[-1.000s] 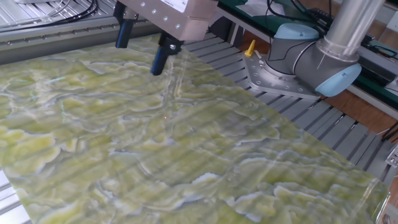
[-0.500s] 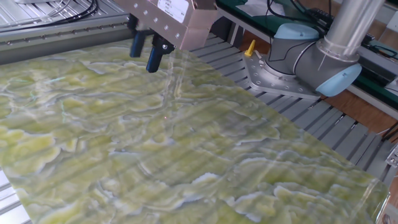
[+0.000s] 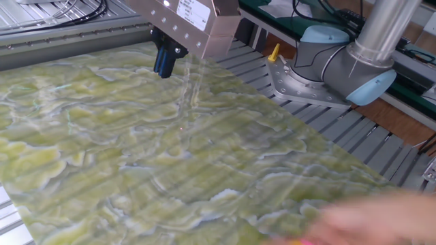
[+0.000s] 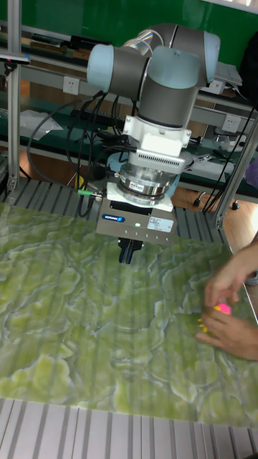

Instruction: Grasp the moving object

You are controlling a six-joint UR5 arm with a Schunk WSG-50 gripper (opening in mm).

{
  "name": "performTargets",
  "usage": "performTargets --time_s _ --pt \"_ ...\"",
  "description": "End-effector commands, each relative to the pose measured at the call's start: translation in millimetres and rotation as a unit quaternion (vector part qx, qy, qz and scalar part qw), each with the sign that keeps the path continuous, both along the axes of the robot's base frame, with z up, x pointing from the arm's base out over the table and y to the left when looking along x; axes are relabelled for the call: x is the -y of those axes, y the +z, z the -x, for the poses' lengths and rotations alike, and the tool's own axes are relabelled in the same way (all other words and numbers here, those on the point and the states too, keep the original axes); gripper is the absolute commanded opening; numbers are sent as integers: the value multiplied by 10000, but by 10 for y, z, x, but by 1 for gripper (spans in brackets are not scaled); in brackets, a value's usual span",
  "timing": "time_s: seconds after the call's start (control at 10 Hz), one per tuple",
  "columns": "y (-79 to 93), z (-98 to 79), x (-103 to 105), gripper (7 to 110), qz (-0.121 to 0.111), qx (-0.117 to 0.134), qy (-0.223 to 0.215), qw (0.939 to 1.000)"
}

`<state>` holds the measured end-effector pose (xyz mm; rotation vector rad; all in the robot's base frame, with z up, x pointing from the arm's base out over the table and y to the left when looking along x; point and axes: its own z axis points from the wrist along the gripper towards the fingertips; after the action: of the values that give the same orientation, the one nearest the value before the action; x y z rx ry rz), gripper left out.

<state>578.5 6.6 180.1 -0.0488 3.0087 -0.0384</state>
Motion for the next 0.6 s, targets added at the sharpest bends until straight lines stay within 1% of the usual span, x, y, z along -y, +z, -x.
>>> performTargets --time_s 0.0,0.2,0.3,0.5 --pt "-45 20 -68 22 -153 -30 0 9999" --pt "-94 69 -98 22 -117 -99 -16 9999" --pt "-128 80 -159 22 -187 -91 -23 9998" --pt "-138 122 -188 22 -207 -168 -1 9996"
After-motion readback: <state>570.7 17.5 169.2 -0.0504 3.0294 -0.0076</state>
